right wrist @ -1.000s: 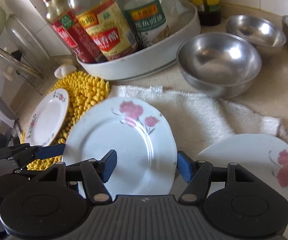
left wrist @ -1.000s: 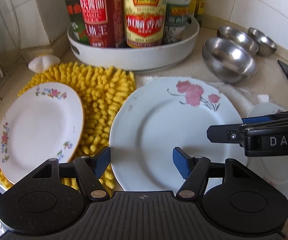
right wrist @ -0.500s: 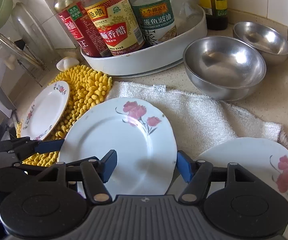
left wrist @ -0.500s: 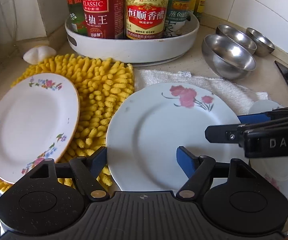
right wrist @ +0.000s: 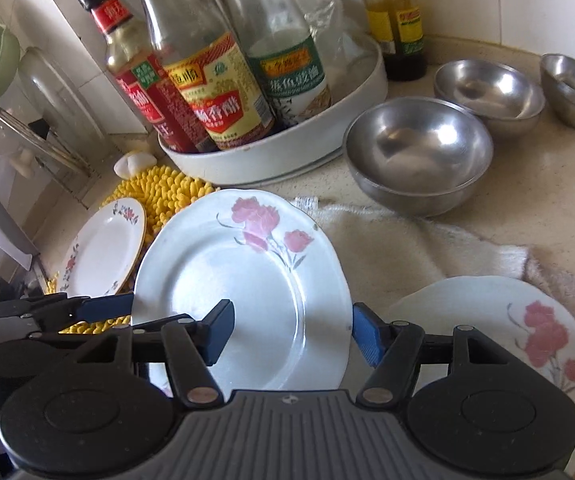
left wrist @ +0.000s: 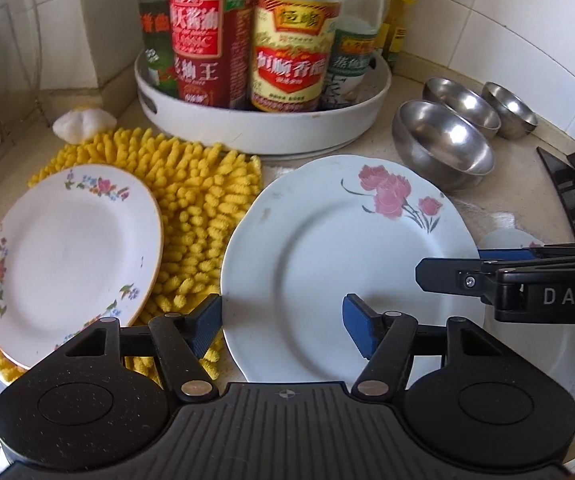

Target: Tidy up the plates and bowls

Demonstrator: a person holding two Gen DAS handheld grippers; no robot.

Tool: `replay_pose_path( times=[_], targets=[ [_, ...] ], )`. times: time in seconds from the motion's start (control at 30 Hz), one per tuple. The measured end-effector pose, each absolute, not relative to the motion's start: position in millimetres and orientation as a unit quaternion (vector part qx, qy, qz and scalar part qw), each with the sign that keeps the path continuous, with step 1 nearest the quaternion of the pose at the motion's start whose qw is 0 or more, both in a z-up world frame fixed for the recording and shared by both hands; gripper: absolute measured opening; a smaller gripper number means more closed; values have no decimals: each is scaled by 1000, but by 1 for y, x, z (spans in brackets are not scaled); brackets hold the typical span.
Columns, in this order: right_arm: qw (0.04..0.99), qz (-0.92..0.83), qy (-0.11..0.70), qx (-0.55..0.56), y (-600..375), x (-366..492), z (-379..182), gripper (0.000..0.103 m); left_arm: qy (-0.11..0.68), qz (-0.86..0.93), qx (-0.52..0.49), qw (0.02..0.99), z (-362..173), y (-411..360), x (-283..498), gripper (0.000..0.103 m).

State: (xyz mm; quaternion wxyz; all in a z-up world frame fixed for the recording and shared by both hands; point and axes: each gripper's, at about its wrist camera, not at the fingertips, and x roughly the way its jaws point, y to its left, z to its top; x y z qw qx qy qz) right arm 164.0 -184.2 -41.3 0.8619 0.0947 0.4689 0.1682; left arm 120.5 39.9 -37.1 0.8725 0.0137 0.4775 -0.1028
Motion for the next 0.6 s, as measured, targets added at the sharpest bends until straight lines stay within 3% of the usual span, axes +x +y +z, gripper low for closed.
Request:
replay_pose_path(
  times=[0.6],
  targets=[
    [875, 66, 452, 161, -265, 109, -26, 77, 463, -201, 70, 860, -29, -34, 111, 71]
  ],
)
